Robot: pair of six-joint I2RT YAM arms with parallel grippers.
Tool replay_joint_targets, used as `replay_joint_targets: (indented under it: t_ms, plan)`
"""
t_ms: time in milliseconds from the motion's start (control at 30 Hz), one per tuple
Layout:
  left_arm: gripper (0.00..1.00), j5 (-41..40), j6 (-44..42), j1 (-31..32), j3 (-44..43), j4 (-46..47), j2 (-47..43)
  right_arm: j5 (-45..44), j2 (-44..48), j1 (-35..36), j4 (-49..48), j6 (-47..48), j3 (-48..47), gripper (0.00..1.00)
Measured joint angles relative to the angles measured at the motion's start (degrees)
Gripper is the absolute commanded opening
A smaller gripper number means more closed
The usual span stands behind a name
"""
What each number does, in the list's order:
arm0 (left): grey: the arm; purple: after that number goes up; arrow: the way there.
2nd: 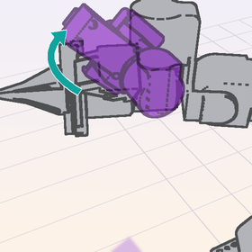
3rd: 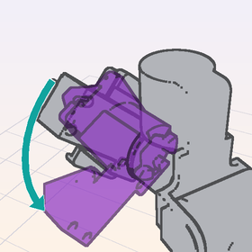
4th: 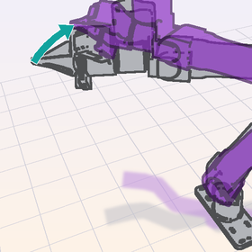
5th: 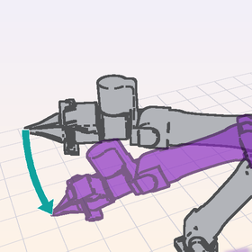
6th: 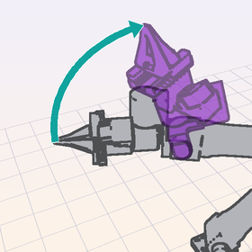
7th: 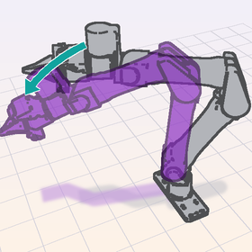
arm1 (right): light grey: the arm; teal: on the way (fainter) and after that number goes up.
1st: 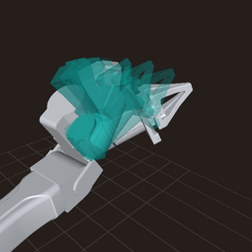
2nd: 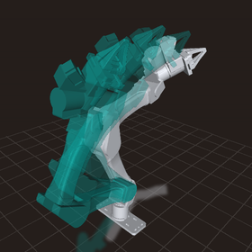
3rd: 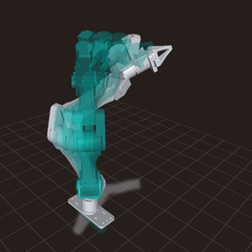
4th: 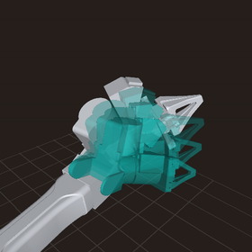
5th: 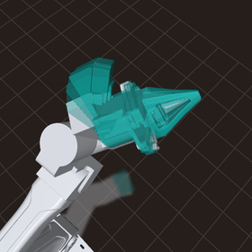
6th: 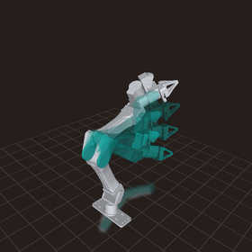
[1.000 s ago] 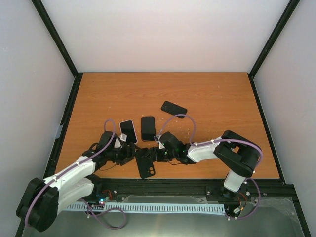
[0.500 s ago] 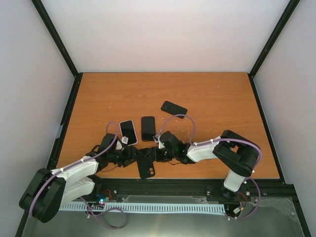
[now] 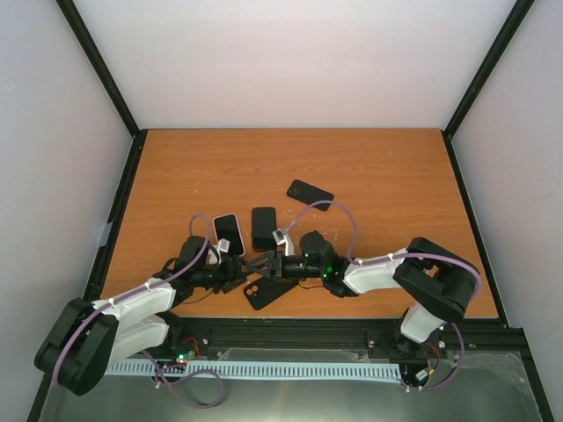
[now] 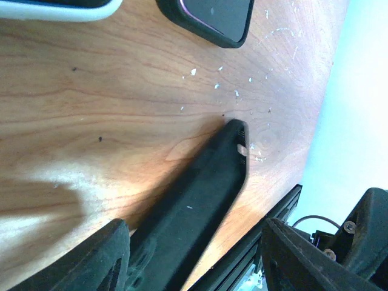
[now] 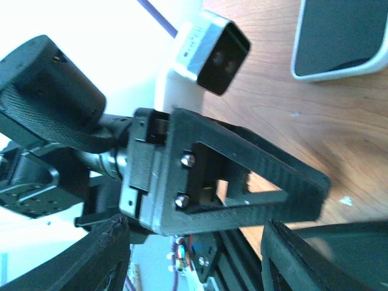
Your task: Put the phone into the phone case
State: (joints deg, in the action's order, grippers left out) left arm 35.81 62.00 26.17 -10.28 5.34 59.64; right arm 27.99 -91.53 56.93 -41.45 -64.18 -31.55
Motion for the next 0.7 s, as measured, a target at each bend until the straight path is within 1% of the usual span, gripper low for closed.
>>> replay_joint_targets:
  t_ms: [200,300,367,400,467,533,600,667,700]
  plan:
    - [0.60,-0.2,0.2,-0.1,0.1,0.8,0.1,1.6,-5.9,-0.1,-9.9,-4.4,1.2,0.53]
    - [0.62,-0.7,-0.2,0.0,0.1,0.1,0.1,1.7,-6.8,-0.8,-11.0,-4.9,2.8,0.52]
    - [0.64,-0.9,-1.1,0.0,-0.1,-0.7,0.1,1.6,-5.8,-2.0,-9.2,-4.2,3.8,0.54]
    - [0.64,-1.0,-1.7,0.0,-0.4,-1.5,0.2,1.2,-4.6,-2.9,-7.2,-3.4,4.2,0.55]
    - [0.66,-1.0,-3.0,0.1,-1.0,-2.7,0.6,-0.3,-0.3,-5.5,0.2,-0.2,4.2,0.57]
    - [0.70,-0.9,-4.0,0.3,-1.5,-3.6,0.9,-3.6,5.3,-7.7,10.2,5.4,2.6,0.61]
    - [0.75,-1.0,-4.6,0.8,-1.5,-4.4,0.9,-8.8,9.9,-9.3,21.0,12.2,-1.2,0.65]
    - [0.77,-1.2,-5.1,1.3,-1.6,-5.6,0.7,-14.4,12.4,-10.6,32.6,21.2,-8.0,0.67]
    - [0.77,-1.5,-5.3,1.6,-1.9,-6.5,0.1,-15.9,12.4,-11.5,35.2,23.8,-10.0,0.69]
